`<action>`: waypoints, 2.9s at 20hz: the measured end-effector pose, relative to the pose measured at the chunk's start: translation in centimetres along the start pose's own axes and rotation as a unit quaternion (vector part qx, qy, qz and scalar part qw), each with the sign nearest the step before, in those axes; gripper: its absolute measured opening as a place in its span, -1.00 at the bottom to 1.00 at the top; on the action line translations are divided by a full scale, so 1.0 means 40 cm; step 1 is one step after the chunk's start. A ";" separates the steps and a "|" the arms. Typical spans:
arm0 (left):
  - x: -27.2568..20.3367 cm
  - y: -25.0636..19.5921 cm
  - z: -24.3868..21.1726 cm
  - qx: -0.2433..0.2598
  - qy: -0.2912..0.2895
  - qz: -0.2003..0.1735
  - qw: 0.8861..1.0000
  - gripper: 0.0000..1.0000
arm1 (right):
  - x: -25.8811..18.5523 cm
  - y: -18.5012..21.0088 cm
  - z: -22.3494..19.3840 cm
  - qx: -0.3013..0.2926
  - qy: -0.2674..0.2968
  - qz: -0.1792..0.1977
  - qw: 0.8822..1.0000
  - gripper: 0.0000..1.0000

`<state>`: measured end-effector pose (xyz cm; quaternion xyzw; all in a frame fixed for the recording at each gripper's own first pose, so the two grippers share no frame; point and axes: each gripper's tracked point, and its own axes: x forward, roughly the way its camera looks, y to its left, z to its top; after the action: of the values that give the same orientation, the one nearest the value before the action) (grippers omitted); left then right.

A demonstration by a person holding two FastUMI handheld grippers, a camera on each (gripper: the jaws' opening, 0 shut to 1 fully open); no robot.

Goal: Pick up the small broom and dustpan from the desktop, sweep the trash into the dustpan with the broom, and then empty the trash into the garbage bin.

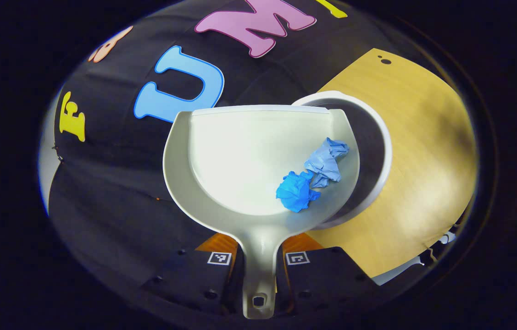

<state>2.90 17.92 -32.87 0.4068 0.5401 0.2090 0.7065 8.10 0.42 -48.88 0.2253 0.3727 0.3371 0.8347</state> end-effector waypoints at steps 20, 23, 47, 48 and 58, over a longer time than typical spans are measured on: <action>-0.007 0.174 0.005 0.388 -0.051 0.285 0.875 -0.47 | 0.014 -0.078 -0.063 -0.006 0.040 -0.039 0.998 -0.58; -0.005 0.153 0.021 0.340 -0.082 0.289 0.891 -0.47 | 0.029 -0.060 -0.057 -0.005 0.050 -0.038 0.998 -0.58; -0.163 -0.543 0.198 -0.248 -0.216 -0.198 0.923 -0.48 | 0.080 -0.080 0.206 -0.029 -0.015 -0.163 0.986 -0.58; -0.173 -0.581 0.209 -0.259 -0.209 -0.221 0.917 -0.48 | 0.084 -0.090 0.205 -0.023 -0.014 -0.170 0.985 -0.58; -0.088 -0.915 0.189 -0.262 -0.087 -0.341 0.899 -0.47 | 0.154 -0.253 0.041 0.087 0.041 -0.265 0.959 -0.58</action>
<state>3.51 -8.60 -59.45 0.0147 0.5082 0.0533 0.8595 16.41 -2.07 -57.12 0.1764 0.4810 0.0784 0.8552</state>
